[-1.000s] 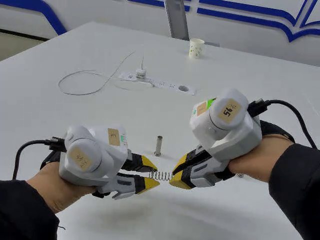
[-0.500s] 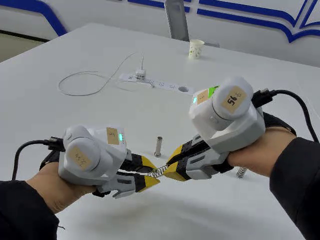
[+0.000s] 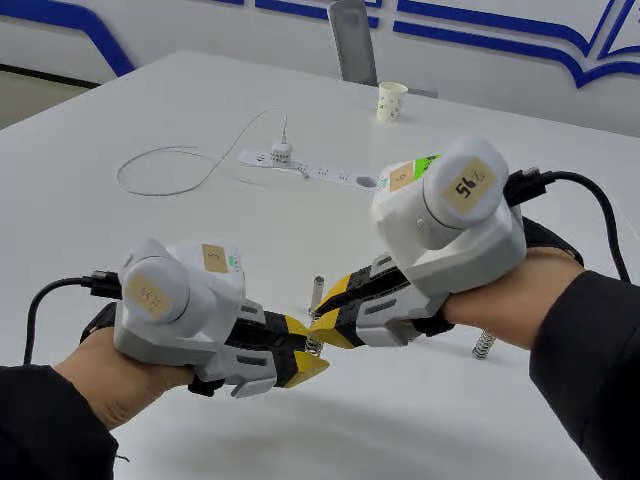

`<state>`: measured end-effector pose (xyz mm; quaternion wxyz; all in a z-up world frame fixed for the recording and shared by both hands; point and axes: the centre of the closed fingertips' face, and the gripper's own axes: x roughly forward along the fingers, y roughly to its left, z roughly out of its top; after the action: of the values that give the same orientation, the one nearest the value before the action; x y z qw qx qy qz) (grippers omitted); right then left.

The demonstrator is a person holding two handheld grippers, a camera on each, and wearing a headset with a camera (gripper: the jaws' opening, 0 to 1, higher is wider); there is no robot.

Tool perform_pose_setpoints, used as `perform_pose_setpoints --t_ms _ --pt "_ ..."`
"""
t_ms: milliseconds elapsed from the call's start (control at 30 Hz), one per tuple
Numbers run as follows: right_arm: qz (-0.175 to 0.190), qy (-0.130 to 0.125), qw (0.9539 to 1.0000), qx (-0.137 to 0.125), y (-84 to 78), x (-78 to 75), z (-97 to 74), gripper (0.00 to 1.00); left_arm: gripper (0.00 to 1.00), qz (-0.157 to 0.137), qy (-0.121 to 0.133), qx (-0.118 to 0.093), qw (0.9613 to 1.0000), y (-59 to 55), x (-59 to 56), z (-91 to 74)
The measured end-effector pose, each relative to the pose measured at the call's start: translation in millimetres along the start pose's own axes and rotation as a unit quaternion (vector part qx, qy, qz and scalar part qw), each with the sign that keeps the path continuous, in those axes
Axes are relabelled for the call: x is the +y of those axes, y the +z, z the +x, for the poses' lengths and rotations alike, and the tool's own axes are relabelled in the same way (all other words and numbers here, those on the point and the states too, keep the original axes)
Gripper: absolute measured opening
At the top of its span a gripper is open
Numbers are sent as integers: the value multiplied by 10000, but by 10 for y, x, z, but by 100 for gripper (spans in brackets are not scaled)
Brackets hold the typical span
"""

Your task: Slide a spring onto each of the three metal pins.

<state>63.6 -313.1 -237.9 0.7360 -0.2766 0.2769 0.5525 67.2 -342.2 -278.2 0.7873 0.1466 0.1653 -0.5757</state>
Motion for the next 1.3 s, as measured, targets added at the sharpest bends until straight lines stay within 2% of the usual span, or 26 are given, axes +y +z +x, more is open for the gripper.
perform_pose_setpoints --t_ms 233,433,800,1300 --pt "-63 -50 9999 -149 50 -8 -2 13 10 -274 -33 -237 9993 61 12 -22" --pt "-56 -71 9999 -147 24 1 11 14 10 -270 -33 -251 9993 65 2 -19" --pt "167 -173 9989 -408 55 -58 -27 13 10 -425 0 -400 9983 107 27 -45" --pt "355 -133 9974 -607 92 -60 -4 12 11 -294 152 -353 9988 97 68 -43"
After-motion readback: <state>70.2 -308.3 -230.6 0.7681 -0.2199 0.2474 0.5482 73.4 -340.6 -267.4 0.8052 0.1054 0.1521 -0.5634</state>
